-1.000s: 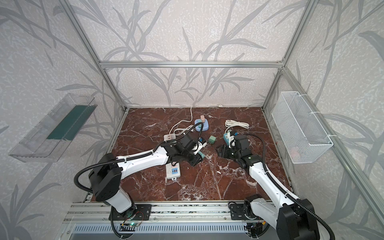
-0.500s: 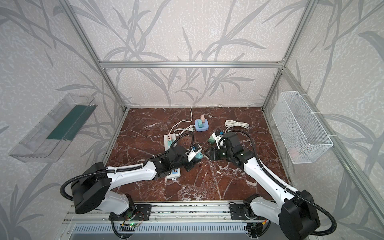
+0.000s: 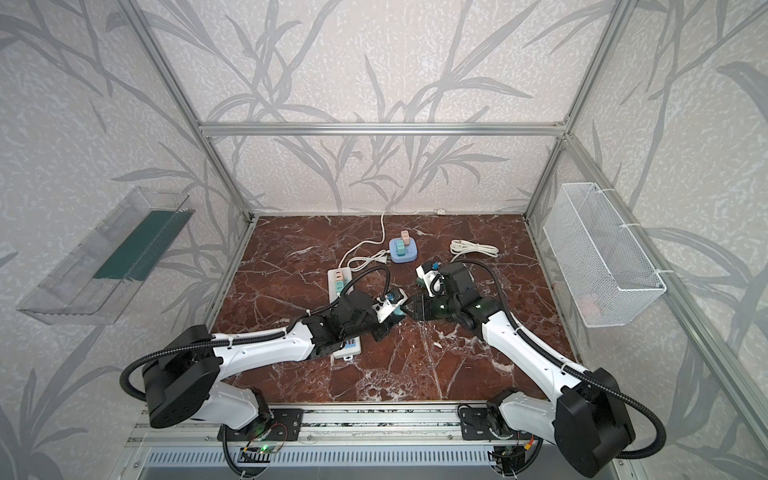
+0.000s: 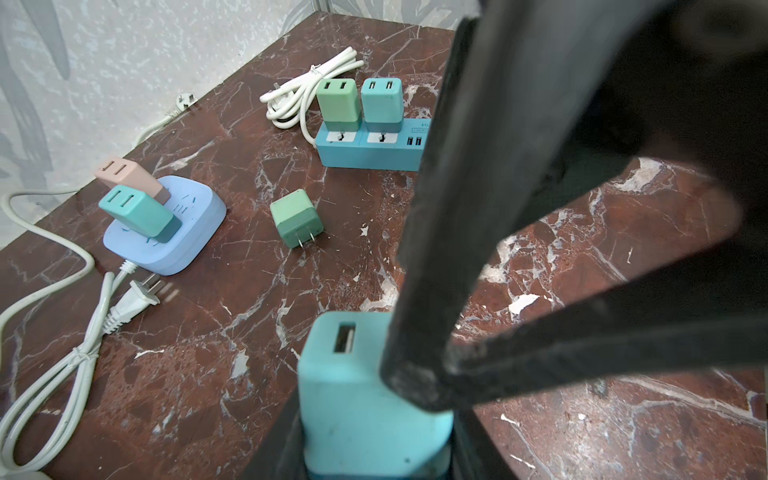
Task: Insert the plug
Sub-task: 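Lift the teal adapter with the left gripper while the right gripper closes on it, then carry the teal adapter with the right gripper while the left arm withdraws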
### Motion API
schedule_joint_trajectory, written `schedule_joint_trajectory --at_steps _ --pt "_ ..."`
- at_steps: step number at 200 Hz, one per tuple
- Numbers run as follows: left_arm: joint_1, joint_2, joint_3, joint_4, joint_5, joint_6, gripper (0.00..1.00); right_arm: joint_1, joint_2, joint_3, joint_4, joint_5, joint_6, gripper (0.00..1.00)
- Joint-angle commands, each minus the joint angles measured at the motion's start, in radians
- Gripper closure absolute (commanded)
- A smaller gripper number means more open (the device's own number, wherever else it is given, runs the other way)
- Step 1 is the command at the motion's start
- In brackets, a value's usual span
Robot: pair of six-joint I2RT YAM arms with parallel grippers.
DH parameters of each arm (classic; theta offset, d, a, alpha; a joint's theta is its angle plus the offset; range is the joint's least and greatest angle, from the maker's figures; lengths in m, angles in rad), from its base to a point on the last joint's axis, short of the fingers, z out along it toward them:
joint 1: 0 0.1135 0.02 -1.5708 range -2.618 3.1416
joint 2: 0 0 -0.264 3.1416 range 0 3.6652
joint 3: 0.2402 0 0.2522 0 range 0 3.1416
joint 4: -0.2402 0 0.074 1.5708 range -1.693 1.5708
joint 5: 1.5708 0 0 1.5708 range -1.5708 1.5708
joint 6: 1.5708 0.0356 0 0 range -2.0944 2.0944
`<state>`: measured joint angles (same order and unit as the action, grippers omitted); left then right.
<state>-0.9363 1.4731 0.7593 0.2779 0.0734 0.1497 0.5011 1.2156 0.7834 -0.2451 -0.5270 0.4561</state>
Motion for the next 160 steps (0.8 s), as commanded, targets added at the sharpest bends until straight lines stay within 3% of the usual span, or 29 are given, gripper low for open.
schedule_joint_trajectory --at_steps 1,44,69,96,119,143,160 --pt "-0.009 -0.025 0.022 0.017 -0.014 0.034 0.79 0.023 0.024 0.033 0.037 -0.029 0.01 0.5" --pt "-0.016 -0.025 0.016 0.02 -0.021 0.044 0.79 0.048 0.055 0.03 0.064 -0.033 0.022 0.62" --pt "-0.018 -0.025 0.016 0.02 -0.029 0.044 0.77 0.048 0.053 0.037 0.063 -0.038 0.023 0.79" --pt "-0.025 -0.036 0.016 0.018 -0.082 0.039 0.56 0.048 0.033 0.039 0.066 -0.028 0.033 0.9" --pt "-0.039 -0.077 0.027 -0.003 -0.245 0.01 0.37 0.048 0.004 0.051 0.04 0.03 0.044 0.91" --pt "-0.048 -0.166 -0.011 0.069 -0.415 0.011 0.33 0.048 -0.019 0.097 -0.008 0.117 0.016 0.94" --pt "-0.047 -0.22 -0.038 0.153 -0.612 -0.01 0.28 0.054 -0.022 0.134 -0.045 0.212 0.01 0.95"
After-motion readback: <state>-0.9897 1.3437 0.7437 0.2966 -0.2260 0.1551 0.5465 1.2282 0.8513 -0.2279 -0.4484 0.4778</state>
